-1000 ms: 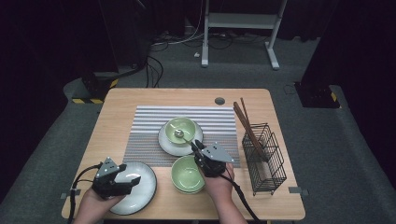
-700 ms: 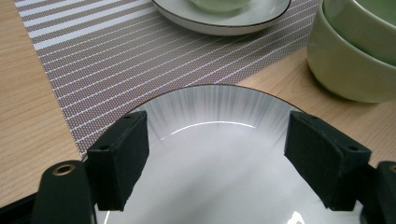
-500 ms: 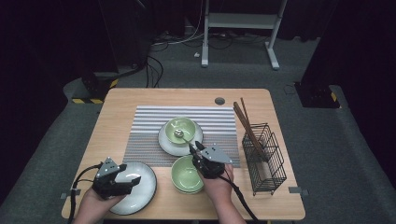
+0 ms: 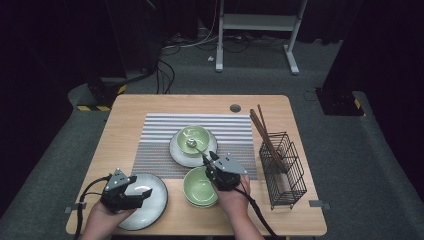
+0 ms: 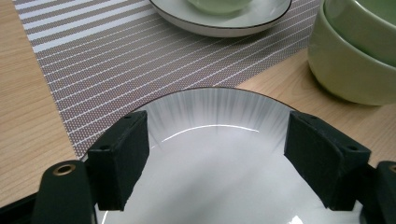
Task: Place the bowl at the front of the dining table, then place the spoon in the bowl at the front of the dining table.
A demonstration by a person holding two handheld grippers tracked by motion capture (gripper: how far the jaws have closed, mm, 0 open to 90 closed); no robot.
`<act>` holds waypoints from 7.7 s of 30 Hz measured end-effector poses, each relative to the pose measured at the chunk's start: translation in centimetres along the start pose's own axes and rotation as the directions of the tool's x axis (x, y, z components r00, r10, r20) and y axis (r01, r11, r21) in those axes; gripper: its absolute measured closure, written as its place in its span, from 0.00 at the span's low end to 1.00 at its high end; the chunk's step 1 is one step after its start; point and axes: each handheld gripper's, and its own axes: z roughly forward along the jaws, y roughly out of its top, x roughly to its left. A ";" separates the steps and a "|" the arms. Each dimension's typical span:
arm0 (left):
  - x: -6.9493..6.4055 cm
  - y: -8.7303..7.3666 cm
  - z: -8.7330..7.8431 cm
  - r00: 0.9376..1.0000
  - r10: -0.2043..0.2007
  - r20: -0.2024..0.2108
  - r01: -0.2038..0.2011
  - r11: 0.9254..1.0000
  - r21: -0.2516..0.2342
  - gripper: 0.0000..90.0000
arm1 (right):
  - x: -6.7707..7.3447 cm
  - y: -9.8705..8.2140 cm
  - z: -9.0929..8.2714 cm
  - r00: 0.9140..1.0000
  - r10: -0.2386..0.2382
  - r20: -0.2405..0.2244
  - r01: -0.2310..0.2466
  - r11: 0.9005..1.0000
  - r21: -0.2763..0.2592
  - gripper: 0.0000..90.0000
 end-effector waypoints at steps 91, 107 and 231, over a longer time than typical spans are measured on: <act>0.1 -0.6 -0.6 0.999 -0.033 0.027 0.034 0.998 -0.047 0.24 | -4.3 0.7 4.7 0.985 -0.023 0.170 0.007 0.996 0.092 0.86; 0.1 -0.7 -0.5 0.999 -0.032 0.026 0.033 0.999 -0.040 0.24 | -6.0 1.1 6.8 0.976 0.000 0.218 -0.025 0.993 0.112 0.86; 0.1 -0.9 -0.4 0.999 -0.028 0.034 0.029 0.999 -0.019 0.27 | -10.9 6.6 -1.0 0.920 0.063 0.387 -0.070 0.998 0.003 0.73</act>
